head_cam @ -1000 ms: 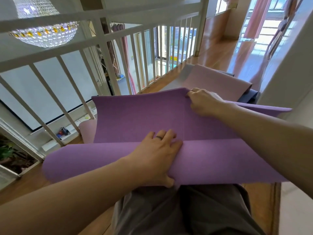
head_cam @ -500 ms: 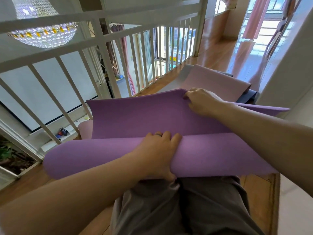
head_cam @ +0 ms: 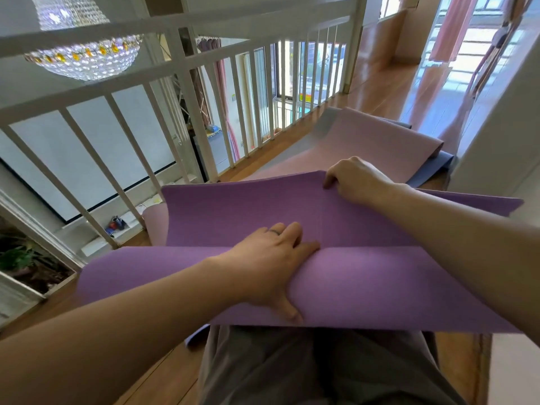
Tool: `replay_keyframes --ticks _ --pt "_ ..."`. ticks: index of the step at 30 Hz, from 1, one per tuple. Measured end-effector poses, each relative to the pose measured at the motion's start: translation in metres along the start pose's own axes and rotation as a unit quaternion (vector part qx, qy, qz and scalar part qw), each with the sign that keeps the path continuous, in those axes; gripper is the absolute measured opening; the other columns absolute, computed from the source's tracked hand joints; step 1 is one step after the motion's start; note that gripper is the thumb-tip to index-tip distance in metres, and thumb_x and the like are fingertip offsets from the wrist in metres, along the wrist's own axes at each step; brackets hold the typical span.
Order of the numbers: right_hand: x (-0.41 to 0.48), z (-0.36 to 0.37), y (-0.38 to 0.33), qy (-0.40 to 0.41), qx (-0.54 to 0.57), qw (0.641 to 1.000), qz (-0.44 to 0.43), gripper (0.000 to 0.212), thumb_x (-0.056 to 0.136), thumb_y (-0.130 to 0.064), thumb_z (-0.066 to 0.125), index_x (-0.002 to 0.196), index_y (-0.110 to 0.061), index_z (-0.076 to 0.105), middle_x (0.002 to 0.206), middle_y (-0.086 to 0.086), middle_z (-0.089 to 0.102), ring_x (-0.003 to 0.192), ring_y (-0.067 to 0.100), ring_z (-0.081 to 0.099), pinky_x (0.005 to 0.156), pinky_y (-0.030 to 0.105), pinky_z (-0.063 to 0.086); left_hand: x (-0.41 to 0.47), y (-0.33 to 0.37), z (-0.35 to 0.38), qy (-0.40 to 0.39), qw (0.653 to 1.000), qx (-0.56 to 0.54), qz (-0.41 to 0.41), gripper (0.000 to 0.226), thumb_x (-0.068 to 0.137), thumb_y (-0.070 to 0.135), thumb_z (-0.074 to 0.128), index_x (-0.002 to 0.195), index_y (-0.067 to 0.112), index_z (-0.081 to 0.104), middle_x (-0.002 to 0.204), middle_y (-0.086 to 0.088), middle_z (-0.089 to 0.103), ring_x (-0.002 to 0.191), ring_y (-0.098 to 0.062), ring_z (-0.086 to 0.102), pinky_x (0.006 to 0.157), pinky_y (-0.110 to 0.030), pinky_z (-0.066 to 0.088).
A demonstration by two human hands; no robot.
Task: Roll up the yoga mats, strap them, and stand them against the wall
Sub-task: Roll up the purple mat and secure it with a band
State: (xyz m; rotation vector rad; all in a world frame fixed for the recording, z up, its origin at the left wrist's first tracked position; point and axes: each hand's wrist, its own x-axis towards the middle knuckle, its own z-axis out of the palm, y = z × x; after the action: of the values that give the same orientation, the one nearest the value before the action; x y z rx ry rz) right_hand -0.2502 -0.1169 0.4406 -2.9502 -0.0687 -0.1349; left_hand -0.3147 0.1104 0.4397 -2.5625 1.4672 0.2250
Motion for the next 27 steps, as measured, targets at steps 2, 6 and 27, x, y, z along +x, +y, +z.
replay_keyframes --ticks 2,6,27 --pt "-0.001 0.001 0.000 0.002 0.002 1.000 0.001 0.040 0.087 0.001 0.045 0.106 -0.020 0.073 0.118 0.002 0.065 0.111 0.024 0.057 0.097 0.031 0.043 0.001 -0.004 -0.003 0.008 1.000 -0.013 -0.008 0.105 0.069 0.073 0.064 0.149 0.028 0.012 0.135 0.000 0.035 0.119 -0.022 0.042 0.106 -0.037 0.033" --pt "-0.001 0.004 -0.002 0.003 0.004 1.000 0.001 0.039 0.086 0.001 0.046 0.104 -0.020 0.074 0.117 0.001 0.066 0.110 0.023 0.058 0.096 0.030 0.044 0.001 -0.012 -0.009 -0.003 0.999 -0.044 -0.016 0.086 0.078 0.071 0.055 0.145 0.030 0.021 0.141 0.004 0.040 0.126 -0.017 0.043 0.114 -0.041 0.023" --pt "-0.023 0.017 -0.010 -0.030 0.041 0.998 -0.027 0.040 0.077 0.002 0.048 0.089 -0.022 0.078 0.100 -0.002 0.072 0.095 0.020 0.065 0.088 0.031 0.051 -0.010 0.003 -0.003 -0.022 0.994 -0.109 -0.024 0.098 0.068 0.069 0.069 0.140 0.032 0.014 0.128 0.003 0.050 0.103 -0.020 0.054 0.087 -0.032 0.045"
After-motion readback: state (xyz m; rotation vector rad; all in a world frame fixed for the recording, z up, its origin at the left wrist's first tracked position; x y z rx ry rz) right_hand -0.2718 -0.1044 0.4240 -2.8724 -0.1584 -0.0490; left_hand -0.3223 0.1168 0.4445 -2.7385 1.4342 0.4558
